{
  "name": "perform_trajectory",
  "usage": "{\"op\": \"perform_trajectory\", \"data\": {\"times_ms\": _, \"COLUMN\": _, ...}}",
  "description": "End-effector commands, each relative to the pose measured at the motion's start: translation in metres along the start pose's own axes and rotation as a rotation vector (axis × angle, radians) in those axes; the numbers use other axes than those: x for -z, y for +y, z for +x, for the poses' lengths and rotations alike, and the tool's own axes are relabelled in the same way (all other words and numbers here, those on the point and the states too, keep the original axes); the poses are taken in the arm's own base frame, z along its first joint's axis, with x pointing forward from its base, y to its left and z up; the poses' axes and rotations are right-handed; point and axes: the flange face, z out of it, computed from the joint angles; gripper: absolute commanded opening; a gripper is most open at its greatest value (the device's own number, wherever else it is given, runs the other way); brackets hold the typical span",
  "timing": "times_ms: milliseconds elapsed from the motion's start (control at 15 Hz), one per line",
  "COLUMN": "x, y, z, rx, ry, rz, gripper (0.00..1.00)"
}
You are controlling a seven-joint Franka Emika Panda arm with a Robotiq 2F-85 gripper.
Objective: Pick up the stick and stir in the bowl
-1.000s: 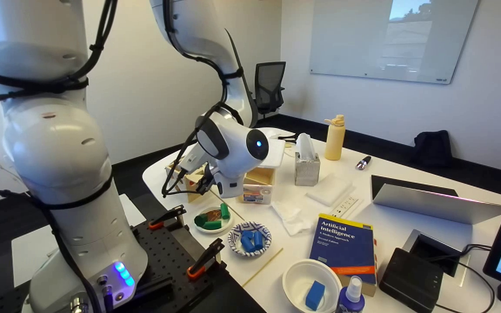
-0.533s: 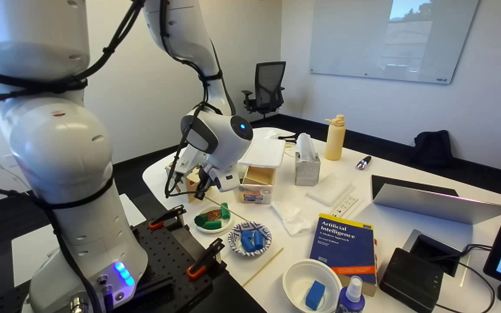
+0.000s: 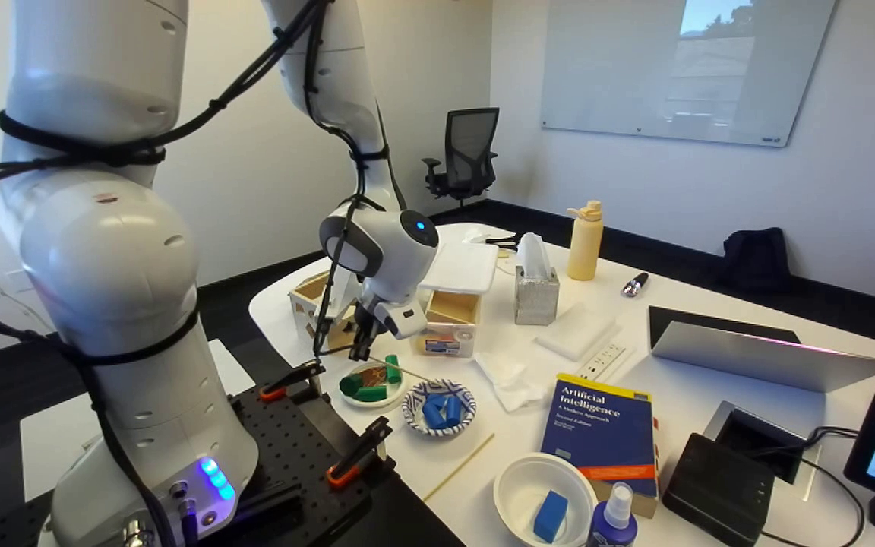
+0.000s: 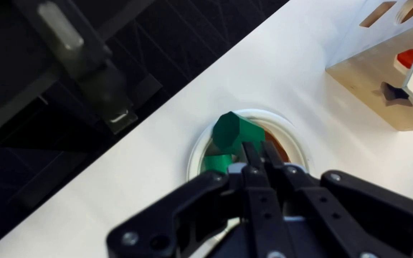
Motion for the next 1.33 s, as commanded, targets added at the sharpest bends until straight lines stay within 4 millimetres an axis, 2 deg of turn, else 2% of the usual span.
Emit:
{"op": "perform_trajectory", "data": {"times_ms": 0, "x": -0.013, "y": -0.018, "z": 0.007, "rx": 0.058, "ry": 0.031, "rz": -0.013, "gripper": 0.02}}
{"op": "perform_trajectory", "data": {"times_ms": 400, "x": -0.008, "y": -0.028, "z": -0.009, "rx": 0.053, "ry": 0.102, "rz": -0.052, "gripper": 0.02}}
{"op": "perform_trajectory", "data": {"times_ms": 733, "x": -0.008, "y": -0.046, "z": -0.024, "rx": 0.128, "ry": 0.185, "rz": -0.073, "gripper": 0.02}}
{"op": "perform_trajectory", "data": {"times_ms": 1000, "x": -0.016, "y": -0.057, "z": -0.017, "rx": 0.156, "ry": 0.195, "rz": -0.079, "gripper": 0.02}}
{"op": "perform_trajectory", "data": {"times_ms": 1267, "x": -0.025, "y": -0.058, "z": -0.001, "rx": 0.155, "ry": 0.180, "rz": -0.083, "gripper": 0.02}}
